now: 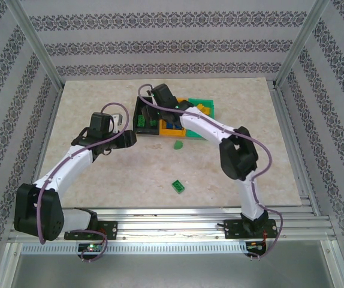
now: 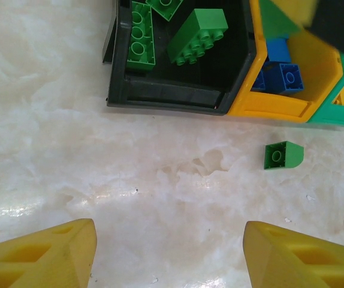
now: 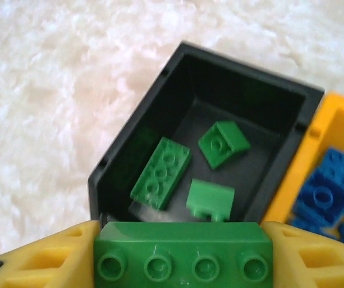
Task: Sort the legos into containers by color
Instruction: Place the lego in the container, then pick up the lego from the bottom-center of the table.
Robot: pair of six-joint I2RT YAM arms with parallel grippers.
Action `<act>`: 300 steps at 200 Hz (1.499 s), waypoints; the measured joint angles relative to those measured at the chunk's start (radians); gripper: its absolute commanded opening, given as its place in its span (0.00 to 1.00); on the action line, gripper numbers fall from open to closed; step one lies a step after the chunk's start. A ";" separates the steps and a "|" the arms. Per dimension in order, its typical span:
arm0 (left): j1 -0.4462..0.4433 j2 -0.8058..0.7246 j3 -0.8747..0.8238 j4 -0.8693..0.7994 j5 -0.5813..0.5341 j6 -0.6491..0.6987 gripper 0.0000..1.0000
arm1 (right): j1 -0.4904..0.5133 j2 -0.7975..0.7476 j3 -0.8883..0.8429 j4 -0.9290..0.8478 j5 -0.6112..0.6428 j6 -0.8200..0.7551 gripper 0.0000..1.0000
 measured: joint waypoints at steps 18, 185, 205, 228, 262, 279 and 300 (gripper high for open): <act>0.000 -0.003 -0.002 -0.011 0.000 0.004 0.66 | -0.013 0.103 0.155 -0.035 -0.014 0.000 0.73; -0.207 0.036 -0.145 0.093 0.184 -0.019 0.74 | -0.023 -0.301 -0.410 0.071 -0.039 0.008 0.77; -0.259 0.064 -0.146 0.095 0.172 -0.021 0.74 | -0.023 -0.393 -0.532 0.107 -0.034 0.013 0.78; -0.272 0.077 -0.146 0.108 0.141 -0.035 0.75 | -0.023 -0.471 -0.661 0.128 -0.036 0.020 0.78; -0.273 0.106 -0.146 0.120 0.063 -0.066 0.76 | 0.003 -0.566 -0.840 0.119 -0.039 0.011 0.77; -0.272 0.134 -0.145 0.132 0.041 -0.080 0.76 | 0.051 -0.605 -0.909 0.105 -0.032 0.003 0.77; -0.268 0.169 -0.142 0.154 0.026 -0.100 0.76 | 0.126 -0.660 -1.000 0.101 -0.024 0.000 0.76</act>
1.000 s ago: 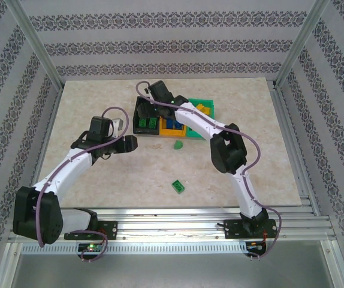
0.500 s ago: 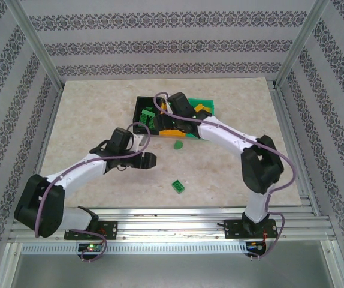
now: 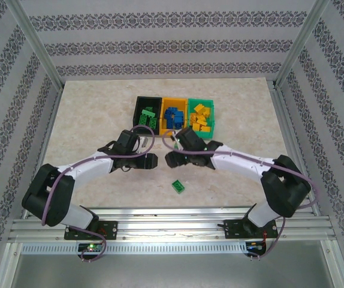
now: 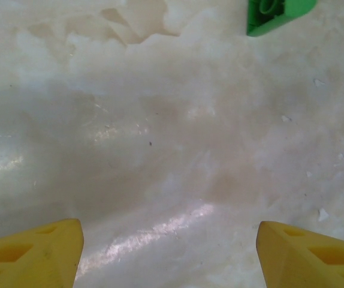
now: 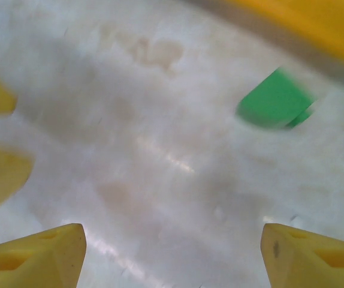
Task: Sort the legos into containers by color
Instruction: Pick up the lego from the bottom-center of the table.
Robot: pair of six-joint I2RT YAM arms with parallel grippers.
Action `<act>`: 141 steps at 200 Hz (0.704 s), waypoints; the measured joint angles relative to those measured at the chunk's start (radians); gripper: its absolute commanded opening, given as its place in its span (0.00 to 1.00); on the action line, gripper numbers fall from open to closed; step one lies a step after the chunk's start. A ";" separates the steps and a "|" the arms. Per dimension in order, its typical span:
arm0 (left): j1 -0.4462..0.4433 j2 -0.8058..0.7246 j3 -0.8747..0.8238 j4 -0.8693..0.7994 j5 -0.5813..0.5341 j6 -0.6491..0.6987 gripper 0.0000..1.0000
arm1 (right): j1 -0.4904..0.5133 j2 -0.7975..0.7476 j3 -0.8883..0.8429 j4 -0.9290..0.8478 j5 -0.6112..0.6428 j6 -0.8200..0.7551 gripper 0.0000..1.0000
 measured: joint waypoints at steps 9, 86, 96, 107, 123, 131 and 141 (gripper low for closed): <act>0.003 0.013 0.003 0.013 -0.001 -0.008 0.76 | 0.028 -0.017 -0.033 0.000 0.000 0.000 0.77; 0.038 0.045 0.016 0.126 -0.013 -0.045 0.76 | 0.130 -0.017 -0.093 -0.057 -0.023 0.000 0.71; 0.042 0.045 0.016 0.134 -0.018 -0.045 0.76 | 0.147 -0.008 -0.093 -0.063 -0.031 0.001 0.71; 0.048 0.045 0.016 0.140 -0.023 -0.045 0.76 | 0.164 0.001 -0.093 -0.071 -0.035 0.005 0.71; 0.060 0.044 0.014 0.154 -0.028 -0.044 0.76 | 0.187 0.008 -0.093 -0.084 -0.038 0.018 0.71; 0.064 0.041 0.011 0.160 -0.032 -0.044 0.77 | 0.195 0.009 -0.094 -0.090 -0.038 0.028 0.71; 0.068 0.037 0.007 0.163 -0.037 -0.040 0.76 | 0.200 0.009 -0.097 -0.095 -0.038 0.037 0.71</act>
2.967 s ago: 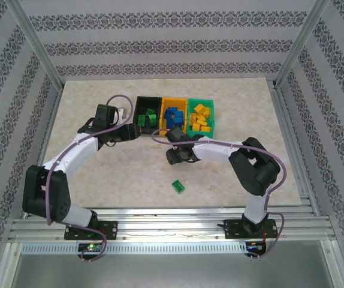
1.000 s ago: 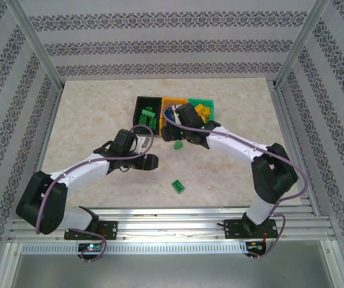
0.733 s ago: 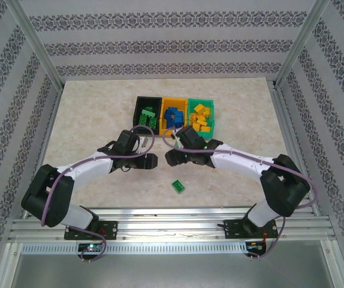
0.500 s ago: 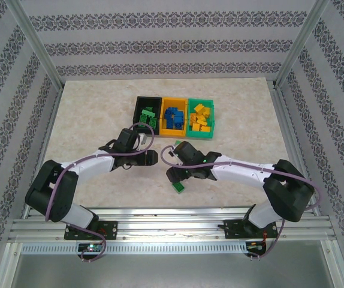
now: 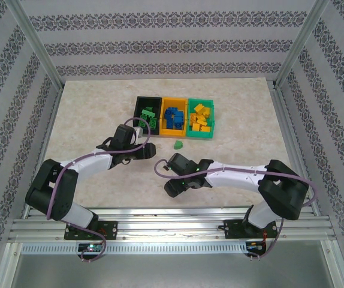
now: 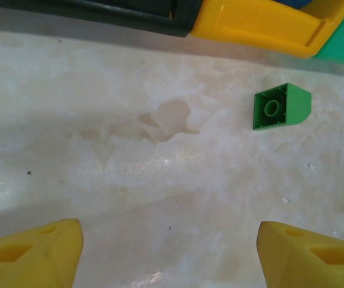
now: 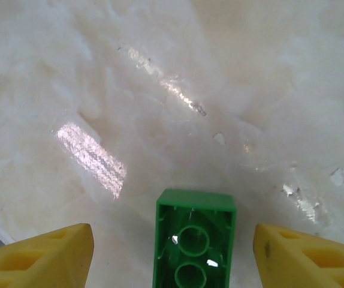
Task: Sort the legos into containers by color
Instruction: Pick up the lego from the bottom-center of the table.
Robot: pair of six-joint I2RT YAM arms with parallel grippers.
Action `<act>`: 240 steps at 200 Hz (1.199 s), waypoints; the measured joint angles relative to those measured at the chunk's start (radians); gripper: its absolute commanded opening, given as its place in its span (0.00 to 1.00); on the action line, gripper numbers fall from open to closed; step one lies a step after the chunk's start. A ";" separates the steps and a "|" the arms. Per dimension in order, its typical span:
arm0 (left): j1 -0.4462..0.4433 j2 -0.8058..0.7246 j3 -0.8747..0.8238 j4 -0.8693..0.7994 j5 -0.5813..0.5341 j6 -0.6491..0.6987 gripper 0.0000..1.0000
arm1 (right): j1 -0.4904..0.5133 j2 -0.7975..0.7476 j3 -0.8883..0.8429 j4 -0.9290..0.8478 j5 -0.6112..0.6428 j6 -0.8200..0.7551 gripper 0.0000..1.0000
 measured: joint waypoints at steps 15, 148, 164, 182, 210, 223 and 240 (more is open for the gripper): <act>0.002 -0.004 -0.005 0.000 -0.013 0.008 0.77 | 0.005 0.000 -0.008 -0.003 0.001 0.018 0.71; 0.006 -0.003 -0.004 0.024 -0.040 0.037 0.76 | 0.026 0.079 0.018 -0.063 0.108 0.062 0.30; 0.006 -0.003 -0.004 0.031 -0.041 0.038 0.76 | 0.031 0.082 0.028 -0.074 0.111 0.075 0.24; 0.007 -0.002 -0.004 0.042 -0.041 0.039 0.76 | 0.031 0.085 0.040 -0.079 0.118 0.074 0.21; 0.027 0.002 -0.004 0.048 -0.029 0.037 0.76 | 0.022 0.085 0.088 -0.077 0.122 0.066 0.20; 0.050 0.009 -0.005 0.058 -0.002 0.032 0.75 | 0.010 0.086 0.119 -0.064 0.120 0.052 0.20; 0.082 0.013 -0.012 0.081 0.026 0.020 0.75 | -0.017 0.097 0.174 -0.037 0.118 0.031 0.21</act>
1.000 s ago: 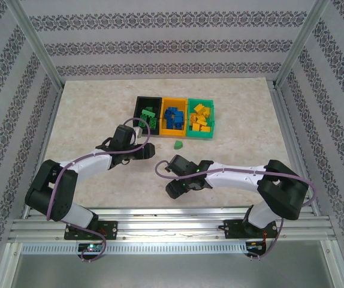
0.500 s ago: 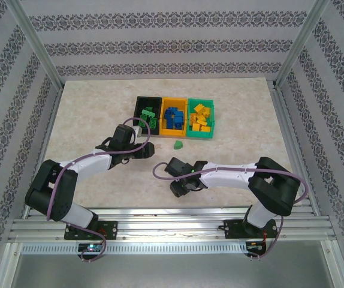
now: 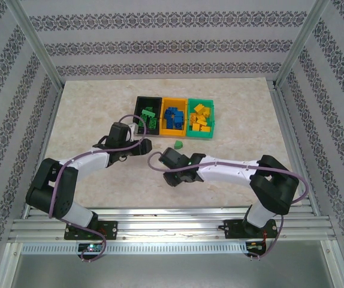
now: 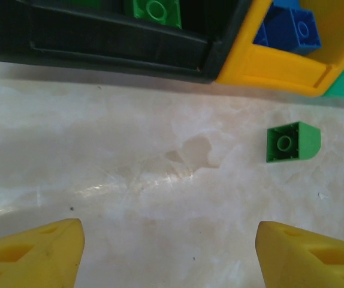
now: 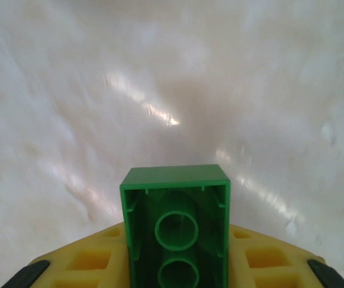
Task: Sort the legos into containers by color
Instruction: Pick up the lego from the bottom-center of the table, then place the lego in the container.
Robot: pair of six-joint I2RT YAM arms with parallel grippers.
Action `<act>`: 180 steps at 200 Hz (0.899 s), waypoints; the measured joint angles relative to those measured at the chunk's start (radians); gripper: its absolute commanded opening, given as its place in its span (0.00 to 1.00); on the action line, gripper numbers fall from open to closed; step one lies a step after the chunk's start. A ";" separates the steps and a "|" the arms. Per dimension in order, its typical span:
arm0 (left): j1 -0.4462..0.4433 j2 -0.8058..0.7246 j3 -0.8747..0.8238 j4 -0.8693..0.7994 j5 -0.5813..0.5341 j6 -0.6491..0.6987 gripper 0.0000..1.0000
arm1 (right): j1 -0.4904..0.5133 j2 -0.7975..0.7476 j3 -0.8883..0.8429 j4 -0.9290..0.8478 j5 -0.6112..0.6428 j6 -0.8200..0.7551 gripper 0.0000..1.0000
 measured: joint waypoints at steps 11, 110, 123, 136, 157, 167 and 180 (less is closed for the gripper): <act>0.018 -0.001 -0.015 0.020 0.013 -0.010 0.75 | -0.023 0.015 0.043 0.014 -0.001 -0.020 0.21; 0.049 -0.089 -0.168 0.032 0.099 -0.073 0.74 | -0.264 0.412 0.720 0.103 -0.071 -0.105 0.26; 0.049 -0.089 -0.178 0.031 0.106 -0.077 0.75 | -0.281 0.489 0.814 0.102 -0.089 -0.101 0.26; 0.049 -0.090 -0.185 0.030 0.114 -0.084 0.74 | -0.292 0.567 0.917 0.085 -0.100 -0.101 0.26; 0.049 -0.093 -0.185 0.028 0.121 -0.085 0.74 | -0.300 0.701 1.106 0.048 -0.106 -0.102 0.26; 0.049 -0.101 -0.185 0.023 0.122 -0.086 0.74 | -0.303 0.752 1.184 0.030 -0.106 -0.102 0.28; 0.049 -0.119 -0.185 0.015 0.122 -0.088 0.74 | -0.308 0.797 1.249 0.011 -0.105 -0.102 0.28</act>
